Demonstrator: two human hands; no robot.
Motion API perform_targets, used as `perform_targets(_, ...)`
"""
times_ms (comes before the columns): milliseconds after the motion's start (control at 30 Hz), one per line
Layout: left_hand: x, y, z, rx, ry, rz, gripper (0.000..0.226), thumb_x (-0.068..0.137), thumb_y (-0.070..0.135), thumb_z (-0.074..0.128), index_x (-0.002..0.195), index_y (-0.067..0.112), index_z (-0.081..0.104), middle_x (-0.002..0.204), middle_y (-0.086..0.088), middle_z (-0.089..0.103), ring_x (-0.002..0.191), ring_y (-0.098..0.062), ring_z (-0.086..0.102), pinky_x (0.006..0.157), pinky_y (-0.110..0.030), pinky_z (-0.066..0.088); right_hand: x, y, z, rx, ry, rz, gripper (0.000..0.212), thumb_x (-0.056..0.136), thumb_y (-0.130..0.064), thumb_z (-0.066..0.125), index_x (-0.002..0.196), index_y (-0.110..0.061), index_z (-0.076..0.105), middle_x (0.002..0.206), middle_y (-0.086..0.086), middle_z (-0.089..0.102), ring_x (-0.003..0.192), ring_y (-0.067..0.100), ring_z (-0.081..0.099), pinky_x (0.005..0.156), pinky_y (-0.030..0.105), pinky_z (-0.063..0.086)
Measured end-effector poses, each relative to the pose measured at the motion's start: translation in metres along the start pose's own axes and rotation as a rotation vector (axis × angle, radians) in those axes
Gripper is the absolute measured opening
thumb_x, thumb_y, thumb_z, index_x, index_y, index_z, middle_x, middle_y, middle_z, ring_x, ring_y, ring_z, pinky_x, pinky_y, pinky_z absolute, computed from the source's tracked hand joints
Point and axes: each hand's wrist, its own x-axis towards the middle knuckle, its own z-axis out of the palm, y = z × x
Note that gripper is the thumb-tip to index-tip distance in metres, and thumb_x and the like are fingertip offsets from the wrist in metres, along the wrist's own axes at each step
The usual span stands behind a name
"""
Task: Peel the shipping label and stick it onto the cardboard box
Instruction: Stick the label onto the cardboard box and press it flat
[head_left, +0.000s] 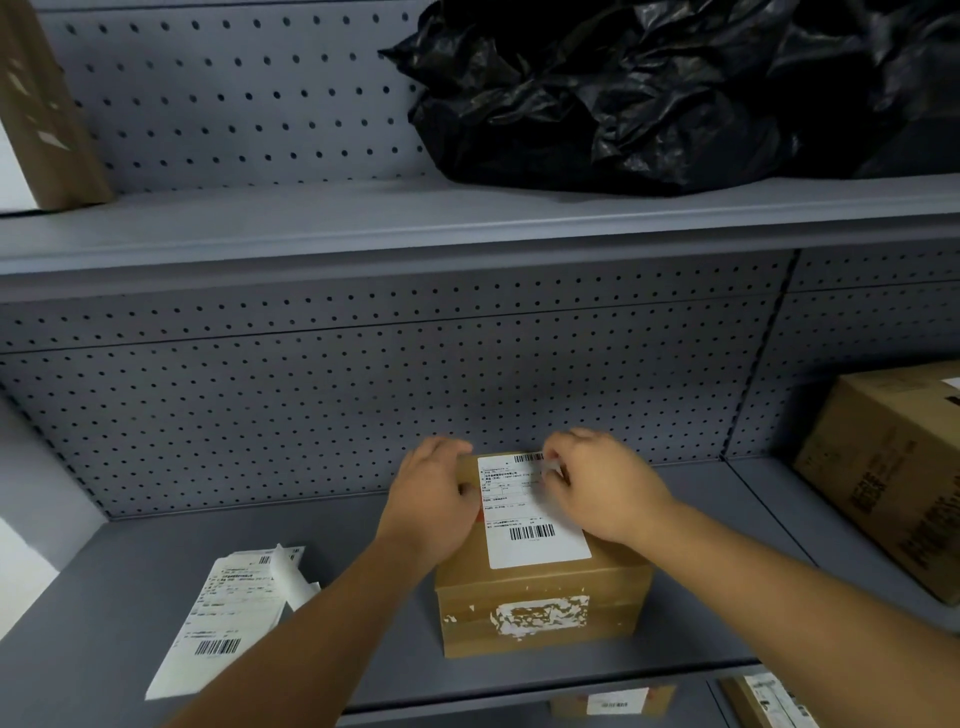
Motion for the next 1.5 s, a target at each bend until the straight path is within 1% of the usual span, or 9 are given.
perform_targets(100,0.005,0.013,0.006,0.062,-0.096,0.188,0.047,0.1,0.016,0.049,0.147,0.022,0.049,0.155,0.004,0.046,0.142,-0.016,0.04,0.12,-0.035,0.032,0.003,0.002,0.011,-0.07,-0.038,-0.153,0.049,0.103,-0.044,0.037,0.141,-0.021,0.056,0.139,-0.001,0.062,0.129,0.021,0.052,0.108,0.04,0.043)
perform_targets(233,0.01,0.023,0.019,0.214,-0.239,0.289,0.053,0.106,0.024,0.042,0.158,0.022,0.03,0.165,0.003,0.033,0.15,-0.015,0.03,0.124,-0.03,0.015,0.003,0.003,0.019,-0.137,-0.163,-0.164,0.056,0.106,-0.048,0.022,0.154,-0.024,0.042,0.16,-0.003,0.044,0.148,0.019,0.035,0.119,0.041,0.026)
perform_targets(367,0.01,0.023,0.02,0.278,-0.263,0.283,0.053,0.108,0.027,0.038,0.159,0.022,0.027,0.165,0.002,0.034,0.151,-0.013,0.028,0.122,-0.025,0.015,0.002,0.009,0.021,-0.105,-0.241,-0.137,0.061,0.107,-0.052,0.019,0.162,-0.027,0.026,0.17,-0.006,0.024,0.156,0.015,0.017,0.125,0.042,0.013)
perform_targets(533,0.011,0.018,0.015,0.385,-0.251,0.283,0.051,0.106,0.036,0.038,0.156,0.024,0.037,0.163,0.006,0.037,0.15,-0.012,0.032,0.123,-0.03,0.018,0.0,0.019,0.02,-0.092,-0.183,-0.126,0.062,0.106,-0.053,0.024,0.158,-0.022,0.036,0.166,-0.002,0.034,0.153,0.017,0.027,0.124,0.035,0.019)
perform_targets(733,0.011,0.013,0.004,0.51,-0.197,0.151,0.053,0.103,0.042,0.04,0.151,0.02,0.044,0.156,0.001,0.048,0.142,-0.021,0.043,0.117,-0.041,0.036,-0.004,0.033,0.015,-0.077,-0.175,-0.083,0.06,0.106,-0.053,0.025,0.156,-0.023,0.041,0.164,-0.002,0.039,0.151,0.017,0.032,0.123,0.033,0.022)
perform_targets(933,0.009,0.017,0.007,0.402,-0.188,0.192,0.046,0.101,0.037,0.046,0.145,0.022,0.052,0.148,0.004,0.052,0.135,-0.02,0.046,0.114,-0.038,0.038,-0.003,0.021,0.015,-0.071,-0.141,-0.148,0.058,0.105,-0.052,0.03,0.151,-0.022,0.046,0.154,-0.001,0.05,0.141,0.021,0.042,0.116,0.034,0.033)
perform_targets(1100,-0.002,0.012,0.014,0.277,-0.256,0.254,0.043,0.101,0.04,0.048,0.143,0.031,0.053,0.149,0.011,0.051,0.139,-0.014,0.04,0.116,-0.029,0.029,-0.007,0.019,0.025,-0.026,-0.202,-0.251,0.051,0.106,-0.05,0.028,0.14,-0.022,0.055,0.138,-0.006,0.06,0.127,0.016,0.05,0.112,0.037,0.04)
perform_targets(1333,-0.006,0.007,0.007,0.329,-0.222,0.217,0.046,0.1,0.046,0.047,0.144,0.034,0.051,0.152,0.015,0.048,0.141,-0.009,0.038,0.118,-0.037,0.031,-0.012,0.029,0.018,-0.035,-0.187,-0.234,0.053,0.106,-0.05,0.031,0.148,-0.026,0.051,0.153,-0.008,0.051,0.141,0.014,0.041,0.117,0.034,0.034)
perform_targets(1500,-0.008,-0.003,-0.005,0.374,-0.191,0.18,0.044,0.1,0.046,0.046,0.141,0.031,0.054,0.148,0.012,0.053,0.133,-0.012,0.048,0.113,-0.038,0.039,-0.017,0.041,0.014,-0.053,-0.173,-0.2,0.053,0.105,-0.052,0.033,0.149,-0.028,0.05,0.154,-0.009,0.05,0.141,0.012,0.041,0.118,0.036,0.035)
